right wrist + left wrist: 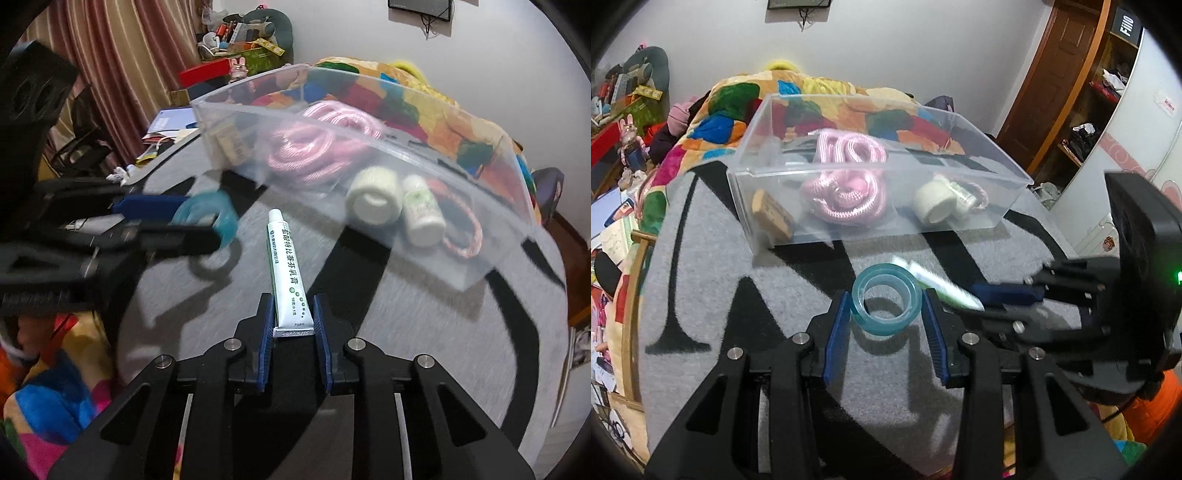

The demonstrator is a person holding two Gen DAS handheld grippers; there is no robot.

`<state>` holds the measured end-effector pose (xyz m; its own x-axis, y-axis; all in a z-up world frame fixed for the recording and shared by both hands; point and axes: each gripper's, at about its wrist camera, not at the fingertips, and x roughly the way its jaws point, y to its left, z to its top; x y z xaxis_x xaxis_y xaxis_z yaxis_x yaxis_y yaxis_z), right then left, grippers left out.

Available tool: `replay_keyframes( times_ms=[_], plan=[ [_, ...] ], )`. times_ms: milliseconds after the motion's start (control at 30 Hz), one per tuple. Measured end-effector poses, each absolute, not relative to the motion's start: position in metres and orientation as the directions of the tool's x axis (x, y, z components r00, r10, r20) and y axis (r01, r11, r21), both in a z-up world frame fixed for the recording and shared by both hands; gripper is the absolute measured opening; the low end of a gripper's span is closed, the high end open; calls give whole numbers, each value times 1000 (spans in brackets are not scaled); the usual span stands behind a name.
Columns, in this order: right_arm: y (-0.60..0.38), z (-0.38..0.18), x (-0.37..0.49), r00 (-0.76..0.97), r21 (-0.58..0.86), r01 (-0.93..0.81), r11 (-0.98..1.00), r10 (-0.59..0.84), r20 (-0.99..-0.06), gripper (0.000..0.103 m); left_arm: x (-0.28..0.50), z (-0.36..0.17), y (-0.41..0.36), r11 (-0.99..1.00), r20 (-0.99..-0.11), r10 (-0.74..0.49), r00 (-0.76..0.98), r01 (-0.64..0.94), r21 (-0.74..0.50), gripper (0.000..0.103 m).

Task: Organize objects
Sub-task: 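Grasp teal tape roll with left tool while right tool grasps white ointment tube, then drop teal tape into box with left tool while right tool drops ointment tube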

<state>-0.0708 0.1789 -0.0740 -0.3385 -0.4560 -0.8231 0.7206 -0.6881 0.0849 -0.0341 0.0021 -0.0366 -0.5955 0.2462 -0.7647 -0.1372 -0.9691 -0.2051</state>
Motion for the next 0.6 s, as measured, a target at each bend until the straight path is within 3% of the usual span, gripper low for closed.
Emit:
replay_keyframes(
  times_ms=[133,233,367,433,467,500,600],
  plan=[
    [181,-70,-70,-350,89,706,-702,-456,-818,22,-34,-33,2,-971,-759,239,-606,-134,-199,40],
    [174,-69,-79,-359,96,696,-712,-461,-812,31,-35,-29,2,-971,-754,236,-613,-129,-199,40],
    [162,-73,-89,-349,113,689,-716,-465,-814,32,-33,-20,0,-973,-744,230,-627,-126,-194,40],
    [157,-75,-87,-354,107,689,-717,-462,-813,28,-33,-16,-1,-974,-739,226,-635,-126,-190,40],
    [155,-75,-85,-363,95,692,-715,-459,-811,18,-33,-14,-1,-974,-734,224,-641,-126,-188,40],
    [154,-75,-83,-369,87,695,-714,-458,-808,15,-33,-11,-1,-974,-730,224,-646,-126,-187,40],
    [159,-68,-79,-384,95,691,-717,-475,-791,15,-36,-4,-2,-975,-717,221,-662,-128,-183,40]
  ],
)
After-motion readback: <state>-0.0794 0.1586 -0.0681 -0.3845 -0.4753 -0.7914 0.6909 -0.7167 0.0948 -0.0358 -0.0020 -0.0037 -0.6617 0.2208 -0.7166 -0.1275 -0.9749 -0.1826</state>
